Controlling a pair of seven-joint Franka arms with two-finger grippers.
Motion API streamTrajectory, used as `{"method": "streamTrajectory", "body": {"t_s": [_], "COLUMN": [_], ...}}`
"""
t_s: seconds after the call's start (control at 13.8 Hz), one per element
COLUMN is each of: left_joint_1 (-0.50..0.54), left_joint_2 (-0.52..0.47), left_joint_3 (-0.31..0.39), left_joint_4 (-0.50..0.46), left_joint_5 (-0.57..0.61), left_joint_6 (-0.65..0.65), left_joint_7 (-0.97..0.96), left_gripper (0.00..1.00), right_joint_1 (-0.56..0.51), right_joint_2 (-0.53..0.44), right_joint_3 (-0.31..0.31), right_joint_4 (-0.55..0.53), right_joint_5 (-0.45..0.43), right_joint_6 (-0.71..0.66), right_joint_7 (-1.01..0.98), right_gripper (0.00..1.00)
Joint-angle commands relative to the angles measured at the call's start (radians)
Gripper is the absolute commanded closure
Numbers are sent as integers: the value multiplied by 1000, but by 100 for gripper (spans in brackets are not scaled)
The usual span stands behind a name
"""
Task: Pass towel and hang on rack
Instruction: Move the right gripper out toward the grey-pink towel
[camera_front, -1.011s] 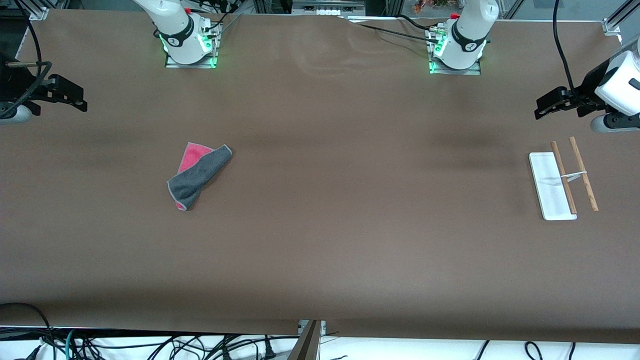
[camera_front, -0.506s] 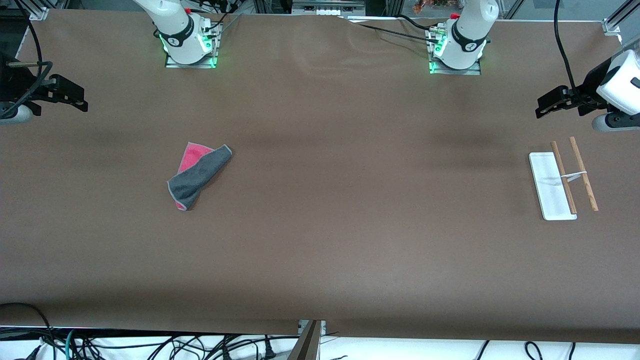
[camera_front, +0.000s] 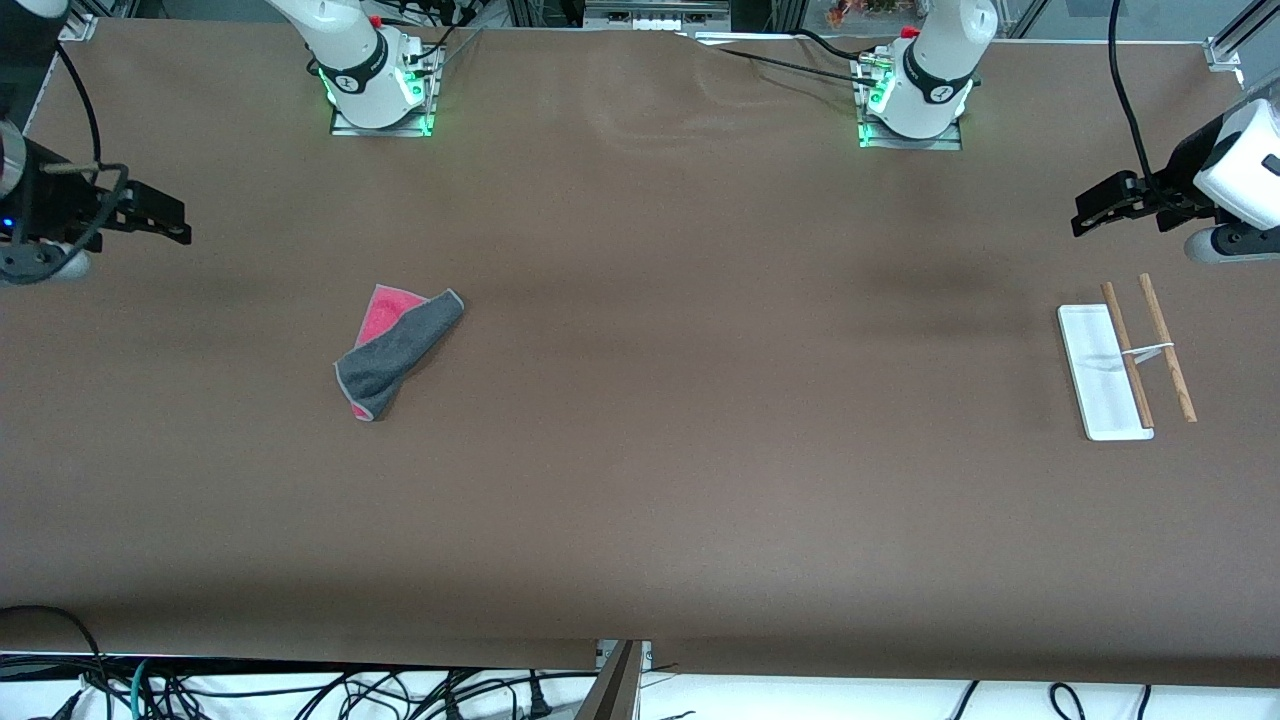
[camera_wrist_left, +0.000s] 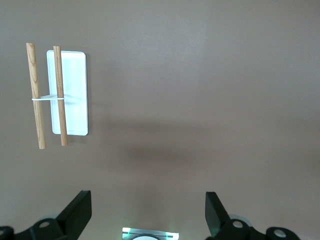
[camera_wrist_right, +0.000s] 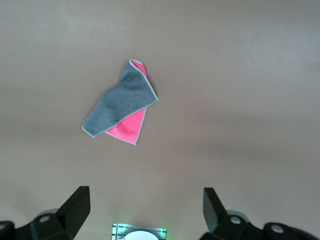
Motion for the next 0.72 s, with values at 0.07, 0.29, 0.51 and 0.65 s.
{"method": "streamTrajectory", "body": {"t_s": [0.07, 0.29, 0.51, 0.65], "left_joint_1": [10, 11, 11, 13], "left_joint_2": [3, 3, 3, 3], "left_joint_3": [-4, -4, -2, -2], "left_joint_4": [21, 18, 18, 18], "left_joint_5": [-15, -15, -15, -18], "left_joint_6": [-19, -19, -21, -18], "left_joint_7": [-6, -6, -6, -5], "left_gripper": [0, 0, 0, 0], "right_joint_1": [-13, -14, -14, -13], "right_joint_2": [26, 61, 104, 165], "right_joint_3": [20, 20, 20, 20], "right_joint_4": [-102, -240, -380, -435], "right_joint_5": [9, 9, 9, 15], "right_joint_6": [122, 297, 515, 659], "right_joint_7": [9, 6, -39, -156], "right_gripper": [0, 0, 0, 0]}}
